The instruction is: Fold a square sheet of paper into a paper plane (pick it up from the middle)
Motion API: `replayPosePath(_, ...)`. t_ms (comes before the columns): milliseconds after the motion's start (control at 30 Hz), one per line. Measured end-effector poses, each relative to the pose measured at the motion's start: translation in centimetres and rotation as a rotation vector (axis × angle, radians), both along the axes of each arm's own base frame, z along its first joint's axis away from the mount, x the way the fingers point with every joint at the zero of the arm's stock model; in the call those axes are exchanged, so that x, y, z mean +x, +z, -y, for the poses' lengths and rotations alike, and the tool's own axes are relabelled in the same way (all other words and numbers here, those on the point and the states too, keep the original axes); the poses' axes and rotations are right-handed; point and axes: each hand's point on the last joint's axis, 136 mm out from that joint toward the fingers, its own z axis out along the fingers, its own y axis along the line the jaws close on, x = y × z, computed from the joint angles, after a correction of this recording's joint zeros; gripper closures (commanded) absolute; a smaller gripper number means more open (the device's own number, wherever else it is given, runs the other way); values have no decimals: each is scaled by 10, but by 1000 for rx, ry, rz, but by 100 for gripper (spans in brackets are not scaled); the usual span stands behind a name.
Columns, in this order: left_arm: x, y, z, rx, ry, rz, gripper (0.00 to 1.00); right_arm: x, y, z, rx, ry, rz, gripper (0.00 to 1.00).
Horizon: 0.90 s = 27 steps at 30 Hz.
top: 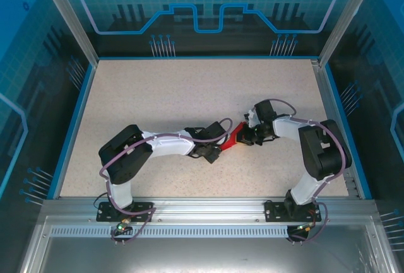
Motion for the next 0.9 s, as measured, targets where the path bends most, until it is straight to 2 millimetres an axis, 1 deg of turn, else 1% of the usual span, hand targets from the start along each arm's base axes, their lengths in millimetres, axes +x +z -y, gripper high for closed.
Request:
replayPosePath(167,0,0,1,-3,-3,2,82,0,-5,1,-17,11,-9,100)
replayPosePath(333,-2,1,2,-10,-8,-5,79,2,-7,1,-21,20,-11,100)
replayPosePath(567,-11,5,1,-30,-20,-41,76,2,-7,1,-22,23,-11,100)
replayPosePath(633,-15,10,2,-44,-28,-59,76,3,-7,1,-22,23,-10,100)
replayPosePath(733,-17,21,4,-86,-28,-73,76,3,-7,1,-24,22,-9,100)
replayPosePath(900,-9,38,6,-180,19,-102,77,4,-7,1,-25,23,-9,100)
